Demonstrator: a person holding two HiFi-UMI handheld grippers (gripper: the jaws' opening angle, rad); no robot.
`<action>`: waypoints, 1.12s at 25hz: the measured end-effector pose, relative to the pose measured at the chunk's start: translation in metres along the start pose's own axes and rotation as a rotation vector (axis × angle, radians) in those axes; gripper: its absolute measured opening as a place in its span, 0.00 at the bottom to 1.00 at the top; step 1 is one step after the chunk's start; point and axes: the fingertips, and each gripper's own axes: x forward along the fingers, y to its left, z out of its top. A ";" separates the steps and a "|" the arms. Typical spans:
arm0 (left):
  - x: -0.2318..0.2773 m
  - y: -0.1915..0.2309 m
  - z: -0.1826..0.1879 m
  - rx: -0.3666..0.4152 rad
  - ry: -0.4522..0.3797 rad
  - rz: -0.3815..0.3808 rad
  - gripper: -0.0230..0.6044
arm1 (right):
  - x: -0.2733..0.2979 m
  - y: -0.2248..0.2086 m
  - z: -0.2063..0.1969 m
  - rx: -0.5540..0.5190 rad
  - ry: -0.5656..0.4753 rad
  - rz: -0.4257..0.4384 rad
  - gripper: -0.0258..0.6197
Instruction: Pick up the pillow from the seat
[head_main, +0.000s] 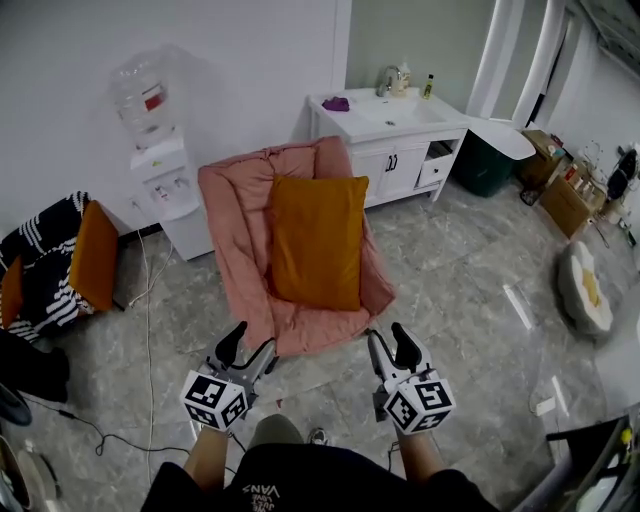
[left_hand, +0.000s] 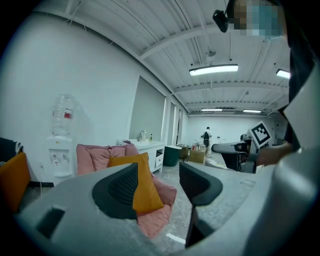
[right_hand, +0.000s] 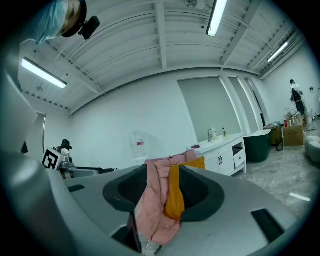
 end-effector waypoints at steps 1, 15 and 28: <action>0.003 0.004 -0.002 -0.004 0.006 0.007 0.44 | 0.004 -0.001 0.000 0.002 0.002 0.005 0.33; 0.086 0.091 0.009 -0.029 -0.001 -0.026 0.44 | 0.103 -0.028 0.004 0.004 0.015 -0.062 0.33; 0.160 0.192 0.024 -0.001 0.032 -0.121 0.44 | 0.212 -0.035 0.013 0.018 -0.009 -0.172 0.33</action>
